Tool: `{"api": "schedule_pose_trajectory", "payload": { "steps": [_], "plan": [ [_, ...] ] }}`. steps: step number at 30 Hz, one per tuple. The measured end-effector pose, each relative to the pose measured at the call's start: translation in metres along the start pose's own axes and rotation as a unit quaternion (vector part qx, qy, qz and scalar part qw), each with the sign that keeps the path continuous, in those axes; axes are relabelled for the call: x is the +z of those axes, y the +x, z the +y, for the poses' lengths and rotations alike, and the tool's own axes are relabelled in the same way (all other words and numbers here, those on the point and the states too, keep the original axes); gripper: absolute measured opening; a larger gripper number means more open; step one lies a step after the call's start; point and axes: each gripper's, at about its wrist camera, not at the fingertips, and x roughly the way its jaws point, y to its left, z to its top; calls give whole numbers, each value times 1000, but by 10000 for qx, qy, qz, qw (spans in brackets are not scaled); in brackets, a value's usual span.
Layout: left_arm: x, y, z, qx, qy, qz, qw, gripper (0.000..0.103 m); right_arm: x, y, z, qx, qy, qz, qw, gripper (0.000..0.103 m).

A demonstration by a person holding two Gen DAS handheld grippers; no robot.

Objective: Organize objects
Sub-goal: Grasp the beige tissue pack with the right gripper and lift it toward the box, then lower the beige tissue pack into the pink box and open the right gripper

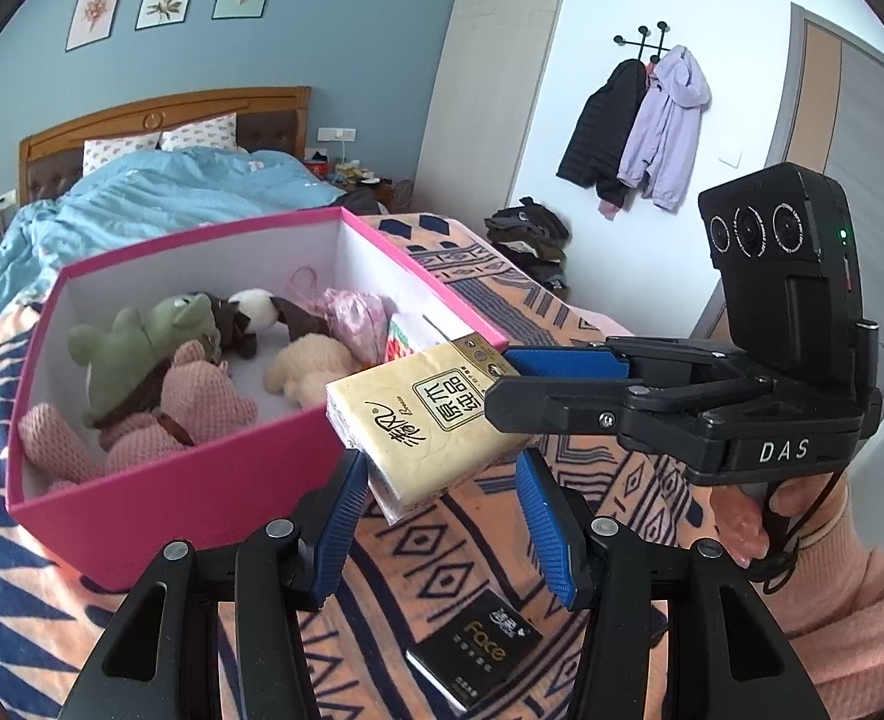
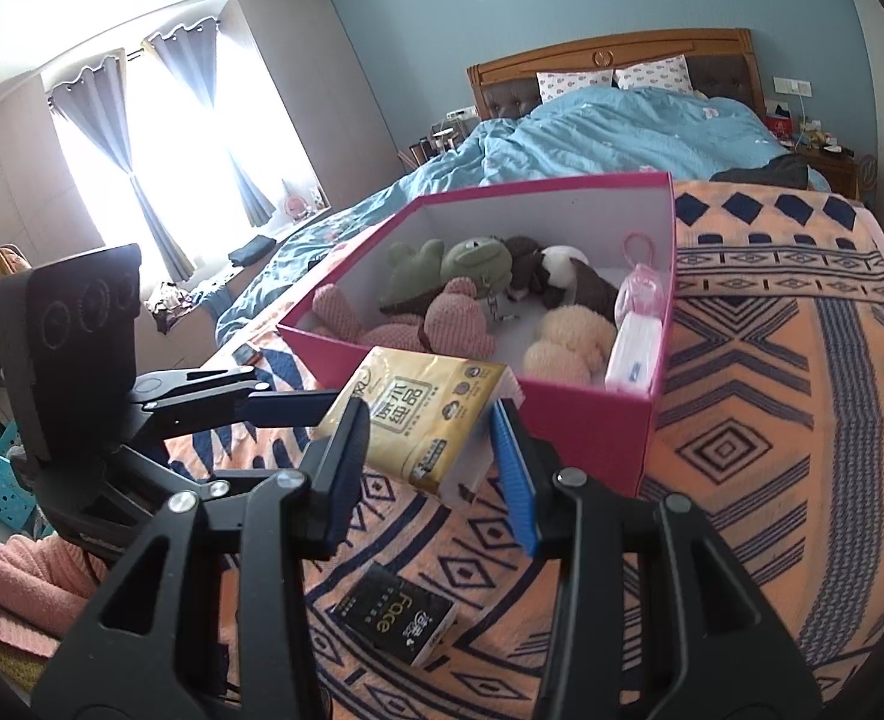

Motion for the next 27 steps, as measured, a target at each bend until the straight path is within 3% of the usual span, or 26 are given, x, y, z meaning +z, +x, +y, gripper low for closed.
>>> {"api": "schedule_pose_trajectory", "payload": {
  "steps": [27],
  "plan": [
    [37,6,13,219,98,-228,9995,52,39,7,-13,-55,-107,-224,9997,45]
  ]
}}
